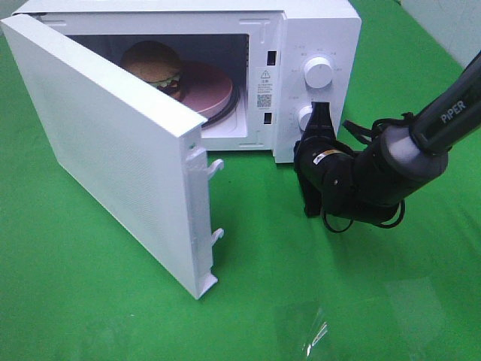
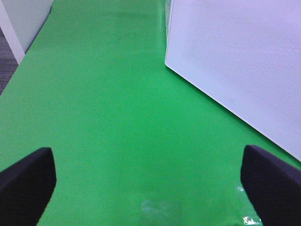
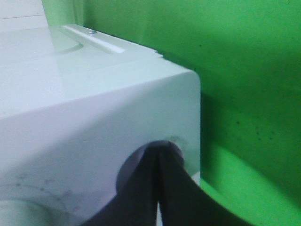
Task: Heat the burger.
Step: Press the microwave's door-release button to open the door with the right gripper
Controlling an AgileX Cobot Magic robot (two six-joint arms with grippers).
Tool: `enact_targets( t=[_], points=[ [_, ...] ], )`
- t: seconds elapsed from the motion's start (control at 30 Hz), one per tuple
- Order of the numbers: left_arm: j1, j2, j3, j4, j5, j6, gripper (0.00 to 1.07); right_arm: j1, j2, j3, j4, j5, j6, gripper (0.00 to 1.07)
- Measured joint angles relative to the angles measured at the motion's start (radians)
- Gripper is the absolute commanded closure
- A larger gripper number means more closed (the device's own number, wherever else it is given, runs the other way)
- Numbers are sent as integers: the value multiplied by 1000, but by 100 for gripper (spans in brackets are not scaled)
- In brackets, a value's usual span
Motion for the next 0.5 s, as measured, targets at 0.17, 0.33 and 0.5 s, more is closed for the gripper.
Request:
enact_targets(
  t=[0.17, 0.33, 0.5],
  points=[
    [0, 0, 0, 0, 0, 0, 6, 0, 0, 0, -1, 5, -2, 107],
    [0, 0, 0, 0, 0, 0, 6, -4, -15, 1, -9, 39, -2, 107],
    [0, 0, 0, 0, 0, 0, 6, -13, -33, 18, -53, 50, -3, 107]
  ],
)
